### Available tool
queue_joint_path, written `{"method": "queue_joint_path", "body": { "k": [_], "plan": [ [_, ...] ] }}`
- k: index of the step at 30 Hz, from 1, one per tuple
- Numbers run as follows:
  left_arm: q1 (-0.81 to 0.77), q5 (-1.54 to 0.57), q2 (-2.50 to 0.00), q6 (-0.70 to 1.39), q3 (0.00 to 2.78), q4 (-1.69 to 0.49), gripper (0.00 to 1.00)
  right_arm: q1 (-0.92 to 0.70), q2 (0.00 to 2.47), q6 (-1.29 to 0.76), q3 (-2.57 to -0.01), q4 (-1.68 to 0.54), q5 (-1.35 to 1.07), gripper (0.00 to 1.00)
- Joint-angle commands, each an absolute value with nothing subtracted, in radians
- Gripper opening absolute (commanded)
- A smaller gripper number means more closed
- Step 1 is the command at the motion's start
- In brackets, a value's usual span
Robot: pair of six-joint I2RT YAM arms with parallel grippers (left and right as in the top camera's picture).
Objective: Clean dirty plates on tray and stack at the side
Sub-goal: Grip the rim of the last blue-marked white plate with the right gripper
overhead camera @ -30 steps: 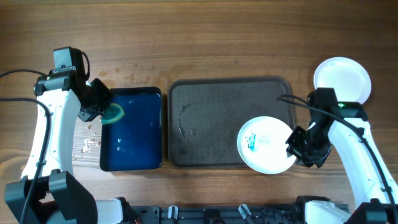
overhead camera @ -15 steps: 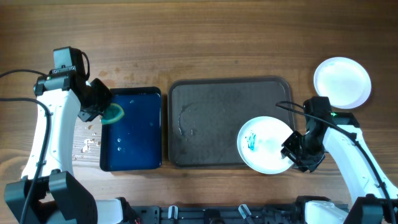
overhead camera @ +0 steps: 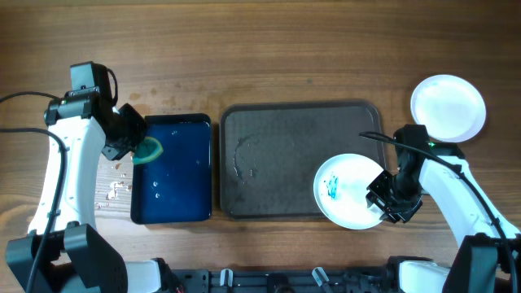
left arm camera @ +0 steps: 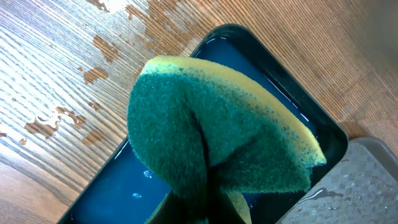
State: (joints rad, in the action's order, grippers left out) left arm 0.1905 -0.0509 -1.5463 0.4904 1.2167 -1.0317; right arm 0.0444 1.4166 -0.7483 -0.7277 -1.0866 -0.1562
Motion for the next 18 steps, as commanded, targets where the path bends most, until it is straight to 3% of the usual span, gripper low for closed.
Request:
{"method": "queue_joint_path", "body": {
  "k": [1,5,9,18],
  "plan": [
    [0.187,-0.052,-1.551,0.474,1.230,-1.032,0.04,0.038,1.427,-0.717,-0.725,-1.070,-0.165,0.30],
    [0.187,-0.052,-1.551,0.474,1.230,-1.028,0.04,0.038,1.427,-0.693,-0.725,-1.034,-0.170,0.29],
    [0.187,-0.052,-1.551,0.474,1.230,-1.028,0.04,0.038,1.435,-0.582,-0.725,-0.846,-0.238,0.04],
    [0.187,-0.052,-1.551,0.474,1.230,-1.030,0.04,0.005,1.638,-0.548,-0.725,-0.585,-0.373,0.05]
  ]
}}
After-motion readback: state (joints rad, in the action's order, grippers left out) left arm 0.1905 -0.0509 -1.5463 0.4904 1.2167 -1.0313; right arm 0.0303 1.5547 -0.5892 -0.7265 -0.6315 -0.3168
